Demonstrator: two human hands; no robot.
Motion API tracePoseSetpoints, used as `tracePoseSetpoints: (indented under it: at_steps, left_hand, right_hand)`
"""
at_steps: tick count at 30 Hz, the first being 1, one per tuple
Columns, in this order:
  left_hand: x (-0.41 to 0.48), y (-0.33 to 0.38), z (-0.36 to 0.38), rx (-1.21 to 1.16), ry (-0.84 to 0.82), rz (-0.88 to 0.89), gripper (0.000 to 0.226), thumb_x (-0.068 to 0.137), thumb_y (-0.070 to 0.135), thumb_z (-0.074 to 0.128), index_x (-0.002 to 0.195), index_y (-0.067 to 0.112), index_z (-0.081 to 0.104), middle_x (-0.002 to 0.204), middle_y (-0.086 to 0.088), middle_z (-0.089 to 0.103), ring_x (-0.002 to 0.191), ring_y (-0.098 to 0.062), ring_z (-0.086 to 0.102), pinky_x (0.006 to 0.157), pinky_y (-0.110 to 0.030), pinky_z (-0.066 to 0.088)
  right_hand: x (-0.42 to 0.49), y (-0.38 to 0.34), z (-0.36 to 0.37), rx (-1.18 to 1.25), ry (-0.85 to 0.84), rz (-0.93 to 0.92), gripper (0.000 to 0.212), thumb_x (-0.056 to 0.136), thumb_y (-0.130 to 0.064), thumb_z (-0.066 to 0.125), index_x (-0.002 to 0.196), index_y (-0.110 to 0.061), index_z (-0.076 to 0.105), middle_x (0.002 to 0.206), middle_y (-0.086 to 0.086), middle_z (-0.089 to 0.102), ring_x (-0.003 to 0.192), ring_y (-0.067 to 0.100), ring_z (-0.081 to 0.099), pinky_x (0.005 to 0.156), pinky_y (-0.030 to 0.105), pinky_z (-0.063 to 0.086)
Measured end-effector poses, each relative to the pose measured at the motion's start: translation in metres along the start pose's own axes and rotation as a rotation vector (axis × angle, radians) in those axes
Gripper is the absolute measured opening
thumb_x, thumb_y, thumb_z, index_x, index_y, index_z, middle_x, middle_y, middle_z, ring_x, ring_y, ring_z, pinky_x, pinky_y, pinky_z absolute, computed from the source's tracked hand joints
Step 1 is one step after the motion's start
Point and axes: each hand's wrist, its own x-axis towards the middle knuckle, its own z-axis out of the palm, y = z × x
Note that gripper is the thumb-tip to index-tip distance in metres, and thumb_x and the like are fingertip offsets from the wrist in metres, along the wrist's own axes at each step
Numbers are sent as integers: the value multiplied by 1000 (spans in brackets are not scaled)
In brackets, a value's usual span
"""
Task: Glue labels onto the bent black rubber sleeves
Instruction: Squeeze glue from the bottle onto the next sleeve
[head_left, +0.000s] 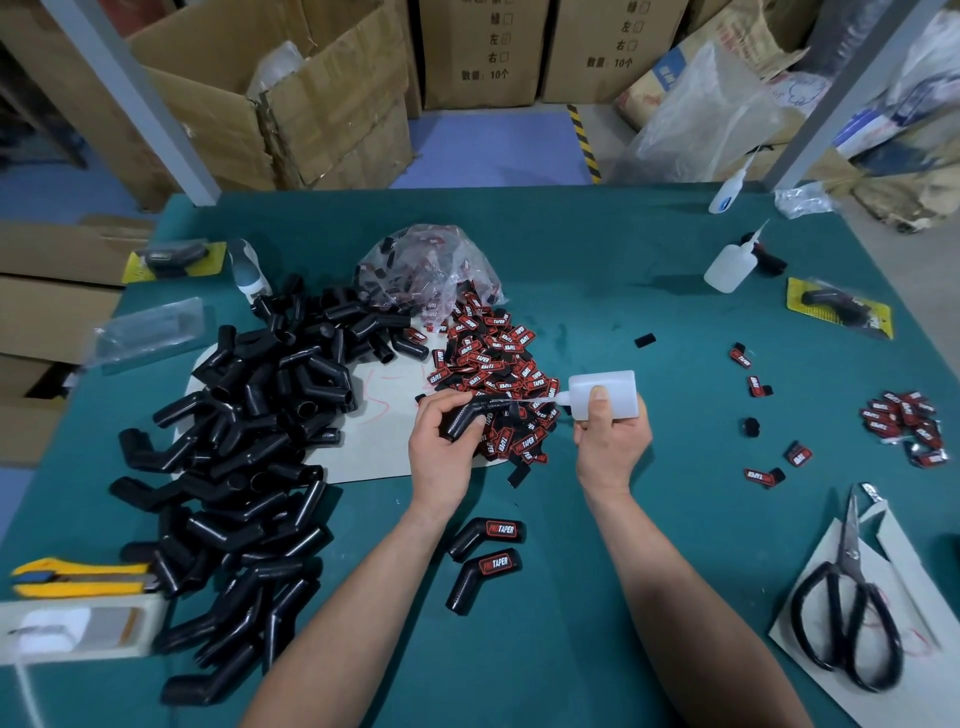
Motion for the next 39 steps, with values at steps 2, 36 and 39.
tracePoseSetpoints:
  at_steps: [2, 36, 39]
  left_hand:
    - [0, 0, 0, 3, 5, 4, 45, 85, -7, 76, 103, 34, 70, 112, 15, 66, 111, -6, 64, 103, -22, 48]
    - [0, 3, -1, 10, 1, -45, 43, 86, -6, 76, 102, 33, 70, 110, 20, 66, 113, -9, 64, 109, -42, 50]
    - [0, 3, 0, 16, 4, -41, 45, 86, -6, 76, 102, 36, 69, 110, 24, 66, 113, -8, 64, 109, -39, 50]
  right_hand:
    - [1, 0, -1, 3, 7, -6, 21, 81, -35, 67, 80, -19, 54, 59, -3, 55, 40, 13, 46, 36, 22, 38]
    - [3, -4, -1, 21, 39, 5, 15, 85, -25, 65, 80, -18, 53, 55, -11, 58, 41, 9, 48, 35, 20, 38]
    - [2, -3, -1, 16, 31, 5, 13, 85, -24, 65, 81, -19, 54, 55, -11, 59, 41, 8, 50, 35, 21, 39]
